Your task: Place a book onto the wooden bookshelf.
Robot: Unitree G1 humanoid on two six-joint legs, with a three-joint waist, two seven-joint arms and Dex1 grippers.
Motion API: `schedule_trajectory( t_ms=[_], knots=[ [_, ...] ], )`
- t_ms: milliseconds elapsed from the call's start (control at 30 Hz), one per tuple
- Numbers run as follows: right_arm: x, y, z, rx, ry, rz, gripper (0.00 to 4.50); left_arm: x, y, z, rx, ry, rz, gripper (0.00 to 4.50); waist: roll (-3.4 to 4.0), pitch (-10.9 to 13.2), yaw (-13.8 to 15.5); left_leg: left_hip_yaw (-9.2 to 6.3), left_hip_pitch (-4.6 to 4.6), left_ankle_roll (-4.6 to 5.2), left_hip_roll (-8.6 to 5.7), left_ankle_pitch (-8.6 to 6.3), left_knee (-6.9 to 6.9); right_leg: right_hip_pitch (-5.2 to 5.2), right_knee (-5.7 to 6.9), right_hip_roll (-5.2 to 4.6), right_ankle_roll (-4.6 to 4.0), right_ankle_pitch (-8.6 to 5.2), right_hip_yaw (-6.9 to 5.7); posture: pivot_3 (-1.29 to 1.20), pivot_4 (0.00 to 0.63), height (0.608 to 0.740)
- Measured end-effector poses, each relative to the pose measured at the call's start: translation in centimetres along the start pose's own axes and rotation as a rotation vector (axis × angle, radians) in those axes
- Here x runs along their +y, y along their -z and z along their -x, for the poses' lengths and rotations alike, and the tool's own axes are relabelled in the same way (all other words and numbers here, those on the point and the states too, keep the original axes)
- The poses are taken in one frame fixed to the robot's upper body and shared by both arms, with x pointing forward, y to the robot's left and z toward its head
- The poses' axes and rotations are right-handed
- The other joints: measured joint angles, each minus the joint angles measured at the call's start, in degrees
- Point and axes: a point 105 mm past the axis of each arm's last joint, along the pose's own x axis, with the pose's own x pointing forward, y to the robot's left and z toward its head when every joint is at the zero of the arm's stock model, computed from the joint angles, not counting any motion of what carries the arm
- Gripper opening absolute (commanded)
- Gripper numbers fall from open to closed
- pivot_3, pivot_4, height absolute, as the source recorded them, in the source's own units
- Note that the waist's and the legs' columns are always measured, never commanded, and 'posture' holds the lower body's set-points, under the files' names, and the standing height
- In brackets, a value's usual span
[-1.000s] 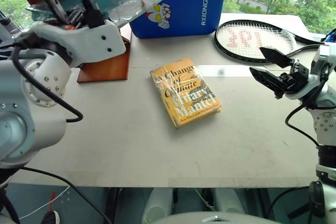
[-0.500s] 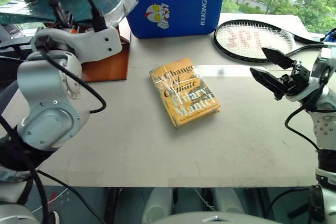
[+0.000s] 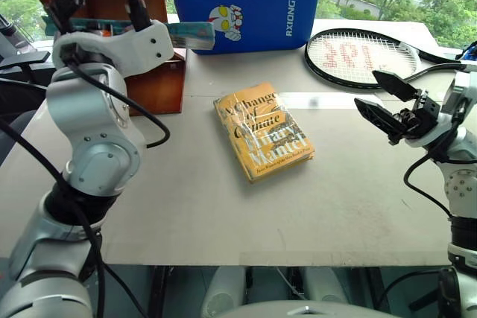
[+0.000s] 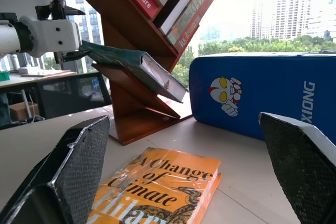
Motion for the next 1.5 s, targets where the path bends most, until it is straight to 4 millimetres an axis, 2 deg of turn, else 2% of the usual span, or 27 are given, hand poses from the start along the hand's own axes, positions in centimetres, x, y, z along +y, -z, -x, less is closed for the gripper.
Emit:
schedule_trajectory(
  t_ms=[100,233,333,400,467,500,533,600,700,733,800,900,967,1067,1167,1300,1400,1500],
  knots=[
    [0.0,0.0,0.0,-0.001,0.001,0.005,4.5,-0.1,0.3,0.7,-0.001,-0.024,0.039,4.45,0.01,-0.02,0.0,0.01,0.0,0.0,0.0,0.0,0.0,0.0,-0.01,-0.04,0.0,0.0,0.01,0.0,0.15,0.74],
    [-0.2,0.1,0.1,0.002,0.008,0.011,4.5,-1.9,0.4,2.5,-0.039,-0.004,0.086,4.45,0.01,-0.04,-0.04,0.01,-0.03,0.0,0.01,0.0,-0.01,0.0,-0.04,-0.07,0.0,0.01,0.0,0.0,0.15,0.74],
    [-0.3,0.3,0.2,0.011,0.01,0.018,4.5,-1.6,0.4,4.6,-0.104,-0.116,0.141,4.45,-0.01,-0.06,0.03,0.0,-0.03,0.03,0.03,-0.02,0.01,0.0,-0.03,-0.12,-0.01,0.02,-0.01,0.0,0.15,0.74],
    [-0.3,0.4,0.3,0.018,0.012,0.023,4.5,-1.6,0.1,6.2,-0.153,-0.174,0.297,4.45,0.13,-0.22,0.21,0.03,-0.03,0.11,0.02,-0.06,0.08,0.03,-0.03,-0.17,0.01,0.05,-0.02,0.0,0.15,0.74],
    [-0.3,0.4,0.3,0.019,0.013,0.026,4.5,-3.9,-0.7,6.8,-0.173,-0.084,0.514,4.45,0.26,-0.4,0.64,0.04,0.03,0.17,0.01,-0.1,0.19,0.14,0.0,-0.19,0.07,0.08,-0.04,0.0,0.15,0.74],
    [-0.3,0.5,0.4,0.022,0.017,0.027,4.5,-6.3,-2.1,6.9,-0.196,0.052,0.7,3.93,0.25,-0.45,1.08,0.04,0.06,0.18,0.01,-0.1,0.27,0.2,0.01,-0.19,0.09,0.11,-0.05,0.0,0.15,0.74],
    [-0.2,0.5,0.5,0.024,0.018,0.027,4.5,-7.9,-3.2,6.9,-0.212,0.143,0.794,3.68,0.23,-0.46,1.41,0.03,0.08,0.2,0.01,-0.11,0.35,0.24,0.03,-0.18,0.08,0.13,-0.07,0.0,0.15,0.74],
    [0.1,0.4,0.5,0.027,0.021,0.037,4.5,-10.5,-6.3,7.2,-0.325,0.339,0.95,2.71,0.22,-0.46,1.57,-0.02,0.07,0.2,0.02,-0.11,0.44,0.24,0.08,-0.17,0.04,0.17,-0.14,0.0,0.15,0.74],
    [0.5,0.3,0.8,0.038,0.031,0.044,4.5,-10.0,-7.8,5.8,-0.382,0.35,1.13,1.22,0.23,-0.48,1.41,-0.01,0.1,0.2,0.03,-0.11,0.49,0.26,0.12,-0.16,0.03,0.18,-0.12,0.0,0.15,0.74],
    [0.6,0.2,0.8,0.038,0.033,0.048,4.5,-9.8,-8.0,5.3,-0.39,0.344,1.177,1.02,0.22,-0.49,1.3,0.01,0.1,0.2,0.03,-0.11,0.5,0.27,0.12,-0.15,0.03,0.18,-0.11,0.0,0.15,0.74],
    [0.5,-0.1,1.2,0.037,0.051,0.063,4.5,-10.4,-8.9,5.1,-0.405,0.374,1.249,0.08,0.28,-0.53,1.12,0.05,0.12,0.21,0.01,-0.12,0.49,0.27,0.09,-0.15,0.04,0.18,-0.06,0.0,0.15,0.74],
    [0.4,-0.5,1.2,0.033,0.07,0.079,4.5,-12.7,-11.6,4.1,-0.394,0.423,1.309,0.08,0.26,-0.54,1.49,0.01,0.11,0.21,-0.01,-0.11,0.54,0.28,0.07,-0.15,0.06,0.2,-0.11,0.0,0.15,0.74],
    [0.4,-0.7,1.2,0.031,0.076,0.084,4.5,-13.4,-13.8,3.2,-0.432,0.454,1.325,0.08,0.26,-0.54,1.64,-0.04,0.08,0.21,-0.03,-0.11,0.62,0.3,0.1,-0.15,0.06,0.2,-0.17,0.0,0.15,0.74],
    [0.7,-0.8,1.0,0.027,0.082,0.094,4.5,-12.0,-17.2,0.2,-0.503,0.393,1.401,0.08,0.25,-0.53,1.54,-0.06,0.04,0.21,-0.07,-0.11,0.72,0.3,0.13,-0.14,0.11,0.22,-0.18,0.0,0.15,0.74],
    [1.1,-0.9,0.9,0.027,0.078,0.093,4.5,-9.9,-18.9,-1.9,-0.555,0.331,1.487,0.08,0.25,-0.53,1.22,-0.01,0.03,0.21,-0.1,-0.12,0.7,0.28,0.04,-0.13,0.13,0.23,-0.1,0.0,0.15,0.74],
    [1.2,-1.0,0.8,0.018,0.076,0.078,4.5,-9.0,-20.0,-3.2,-0.589,0.304,1.494,0.08,0.25,-0.53,1.1,-0.02,0.03,0.21,-0.12,-0.12,0.66,0.28,-0.04,-0.12,0.14,0.23,-0.12,0.0,0.15,0.74],
    [1.6,-1.1,0.7,0.011,0.058,0.051,4.5,-9.1,-19.8,-4.1,-0.57,0.255,1.482,0.08,0.25,-0.53,1.02,-0.03,0.02,0.21,-0.14,-0.12,0.64,0.27,-0.06,-0.12,0.14,0.23,-0.14,0.0,0.15,0.74],
    [1.6,-1.3,0.8,0.012,0.051,0.044,4.5,-9.5,-19.7,-4.6,-0.54,0.226,1.471,0.81,0.25,-0.53,1.0,-0.04,0.02,0.21,-0.16,-0.12,0.64,0.27,-0.05,-0.12,0.15,0.24,-0.15,0.0,0.15,0.74]
  ],
)
